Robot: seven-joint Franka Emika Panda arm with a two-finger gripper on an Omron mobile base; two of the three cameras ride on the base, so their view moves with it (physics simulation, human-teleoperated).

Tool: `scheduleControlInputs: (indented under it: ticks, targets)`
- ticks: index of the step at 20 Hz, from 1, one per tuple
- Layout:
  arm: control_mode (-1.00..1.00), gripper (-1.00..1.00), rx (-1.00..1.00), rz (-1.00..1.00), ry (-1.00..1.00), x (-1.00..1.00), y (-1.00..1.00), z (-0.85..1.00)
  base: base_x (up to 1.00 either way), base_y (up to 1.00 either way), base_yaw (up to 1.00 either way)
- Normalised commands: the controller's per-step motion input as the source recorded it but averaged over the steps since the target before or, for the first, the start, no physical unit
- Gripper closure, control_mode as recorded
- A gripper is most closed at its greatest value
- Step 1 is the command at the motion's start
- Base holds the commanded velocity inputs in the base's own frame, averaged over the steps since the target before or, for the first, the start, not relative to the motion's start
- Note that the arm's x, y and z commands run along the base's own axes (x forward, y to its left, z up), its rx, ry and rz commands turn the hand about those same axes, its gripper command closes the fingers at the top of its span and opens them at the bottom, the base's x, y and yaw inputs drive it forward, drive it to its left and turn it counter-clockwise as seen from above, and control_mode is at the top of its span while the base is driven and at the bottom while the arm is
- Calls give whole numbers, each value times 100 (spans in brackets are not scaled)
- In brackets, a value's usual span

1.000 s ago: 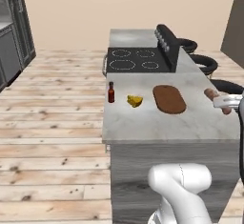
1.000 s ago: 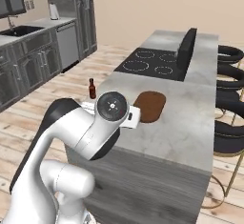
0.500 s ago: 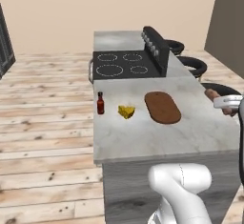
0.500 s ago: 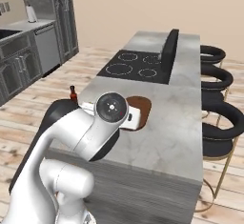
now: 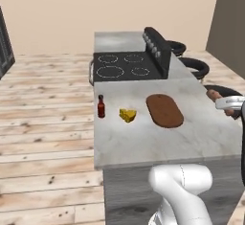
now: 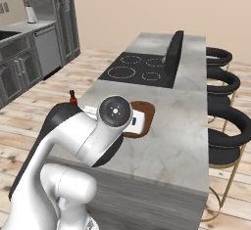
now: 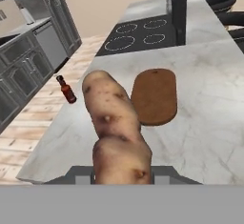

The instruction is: Retrieve the reheated potato from the microwave, then place the potato, cheese, and condiment on the cutting board.

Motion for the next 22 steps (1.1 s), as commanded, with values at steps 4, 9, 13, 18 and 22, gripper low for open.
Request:
scheduleControlInputs:
  ticks: [4, 9, 13, 18, 22]
  targets:
    - [100, 100, 0, 0, 0, 0, 0, 0, 61, -7, 0]
    - [100, 100, 0, 0, 0, 0, 0, 0, 56, -6, 0]
    - [100, 100, 0, 0, 0, 0, 0, 0, 54, -7, 0]
    - [100, 100, 0, 0, 0, 0, 0, 0, 54, -2, 0]
    - [100, 100, 0, 0, 0, 0, 0, 0, 43, 0, 0]
